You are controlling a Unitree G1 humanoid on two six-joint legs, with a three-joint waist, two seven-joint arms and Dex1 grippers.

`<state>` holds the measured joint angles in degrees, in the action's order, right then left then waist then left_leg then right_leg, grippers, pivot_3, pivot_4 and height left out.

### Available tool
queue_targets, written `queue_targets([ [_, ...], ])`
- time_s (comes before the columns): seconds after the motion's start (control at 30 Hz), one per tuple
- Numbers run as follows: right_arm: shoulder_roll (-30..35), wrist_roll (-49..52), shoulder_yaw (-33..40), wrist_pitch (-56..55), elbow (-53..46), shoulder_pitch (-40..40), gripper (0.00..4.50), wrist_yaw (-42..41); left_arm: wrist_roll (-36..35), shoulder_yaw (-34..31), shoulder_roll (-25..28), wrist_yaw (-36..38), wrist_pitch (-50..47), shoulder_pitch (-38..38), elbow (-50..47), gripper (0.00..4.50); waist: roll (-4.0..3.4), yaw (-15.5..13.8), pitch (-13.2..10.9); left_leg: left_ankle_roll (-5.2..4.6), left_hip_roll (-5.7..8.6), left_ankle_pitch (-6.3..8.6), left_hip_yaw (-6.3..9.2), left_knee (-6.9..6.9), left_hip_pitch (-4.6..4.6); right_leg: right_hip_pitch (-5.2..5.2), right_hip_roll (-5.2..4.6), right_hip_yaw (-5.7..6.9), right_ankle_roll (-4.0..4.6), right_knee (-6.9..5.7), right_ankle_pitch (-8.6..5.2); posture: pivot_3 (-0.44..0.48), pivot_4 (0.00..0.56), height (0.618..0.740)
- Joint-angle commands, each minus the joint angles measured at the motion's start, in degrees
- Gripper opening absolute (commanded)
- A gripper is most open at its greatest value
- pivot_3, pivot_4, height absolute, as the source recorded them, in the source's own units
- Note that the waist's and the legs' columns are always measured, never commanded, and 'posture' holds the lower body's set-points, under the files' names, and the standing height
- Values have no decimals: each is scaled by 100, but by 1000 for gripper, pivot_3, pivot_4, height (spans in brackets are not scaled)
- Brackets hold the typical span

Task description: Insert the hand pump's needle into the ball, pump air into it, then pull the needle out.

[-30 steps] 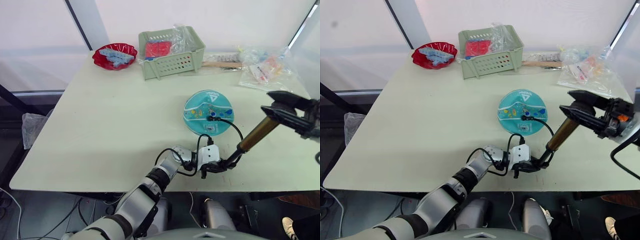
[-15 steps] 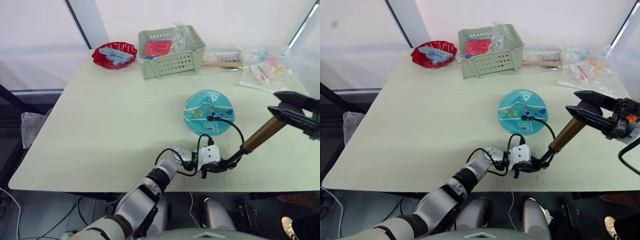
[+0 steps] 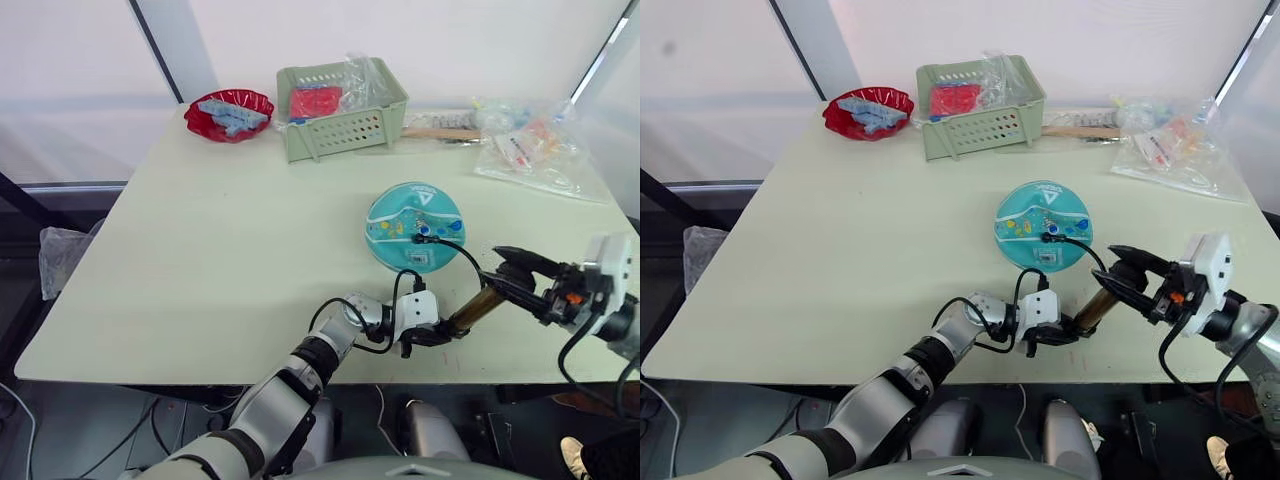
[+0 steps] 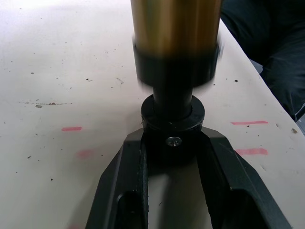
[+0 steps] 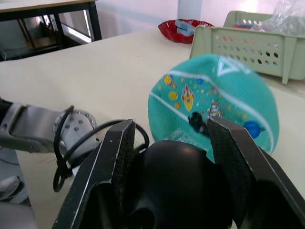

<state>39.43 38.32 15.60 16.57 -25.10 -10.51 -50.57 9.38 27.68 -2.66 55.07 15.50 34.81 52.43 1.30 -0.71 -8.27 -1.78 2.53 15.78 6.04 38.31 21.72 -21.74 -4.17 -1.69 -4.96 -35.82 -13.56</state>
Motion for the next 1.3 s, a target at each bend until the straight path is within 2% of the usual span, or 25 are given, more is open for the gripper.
queue_targets([
  [0.03, -58, -358, -214, -176, 243, -165, 1904, -137, 280, 115, 173, -56, -281, -183, 447, 960, -5, 1, 2, 0, 0, 0, 0, 0, 0, 0, 0, 0, 0, 0, 0, 0, 150, 737],
  [0.13, -52, -123, -14, -197, 86, -52, 1904, -146, 285, 115, 176, -60, -268, -173, 467, 960, -5, 0, 0, 0, 0, 0, 3, 0, -1, 0, 1, 1, 0, 0, 0, 0, 150, 737],
  [0.47, 816, 1115, 1179, 638, -425, 699, 1894, -75, 331, 181, 192, 100, -415, -141, 403, 960, -46, -11, -37, -1, 14, 0, 5, 1, 15, -5, -11, 1, 18, 1, 11, 0, 150, 737],
  [0.67, 1472, 2072, 1877, 1380, -400, 1365, 1867, 73, 422, 271, 183, 238, -834, -13, 382, 960, -46, -10, -49, -1, 14, 0, 9, 1, 18, -7, -11, 5, 20, 2, 12, 0, 150, 737],
  [0.73, 1720, 2359, 2088, 1596, -322, 1643, 1867, 116, 454, 297, 178, 258, -986, 36, 359, 960, -70, -2, -64, -1, 17, -1, 7, 3, 19, -7, -15, 5, 18, 2, 13, 0, 150, 737],
  [0.87, 1964, 2742, 2336, 1913, -168, 2033, 1867, 218, 444, 335, 190, 269, -1101, 45, 290, 960, -69, -12, -76, -3, 27, -2, 15, 3, 22, -7, -27, 14, 9, 1, 8, 0, 150, 737],
  [1.07, 1971, 3026, 2412, 2288, -199, 2139, 1867, 367, 440, 371, 218, 274, -1158, 16, 217, 960, -63, -17, -79, -3, 34, -2, 15, 3, 36, -17, -38, 13, 17, 3, 12, 0, 150, 737],
  [1.3, 1316, 2158, 1504, 2127, -693, 1067, 1867, 296, 429, 395, 232, 231, -1163, -5, 208, 960, -23, -7, -51, -3, 31, -1, 26, -2, 26, -9, -35, 21, 17, 3, 10, 0, 150, 737],
])
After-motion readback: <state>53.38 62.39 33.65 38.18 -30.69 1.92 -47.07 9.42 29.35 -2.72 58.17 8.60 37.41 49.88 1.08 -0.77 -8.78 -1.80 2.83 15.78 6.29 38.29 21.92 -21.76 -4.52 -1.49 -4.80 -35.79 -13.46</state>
